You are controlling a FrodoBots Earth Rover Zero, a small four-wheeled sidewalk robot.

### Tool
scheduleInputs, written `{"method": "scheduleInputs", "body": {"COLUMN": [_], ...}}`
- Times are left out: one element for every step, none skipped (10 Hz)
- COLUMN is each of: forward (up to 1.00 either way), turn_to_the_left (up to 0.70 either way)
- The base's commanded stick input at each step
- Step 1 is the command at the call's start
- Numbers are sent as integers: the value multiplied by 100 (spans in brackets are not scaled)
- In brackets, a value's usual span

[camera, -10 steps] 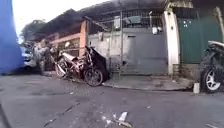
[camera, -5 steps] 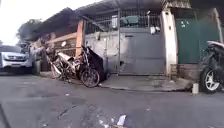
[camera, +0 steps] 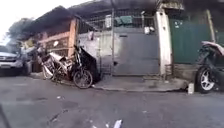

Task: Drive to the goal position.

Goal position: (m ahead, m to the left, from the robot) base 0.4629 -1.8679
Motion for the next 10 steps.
{"method": "scheduleInputs", "body": {"forward": [0, 0, 0, 0, 0, 0, 0, 0, 0, 0], "turn_to_the_left": [0, 0, 0, 0, 0, 0, 0, 0, -3, -66]}}
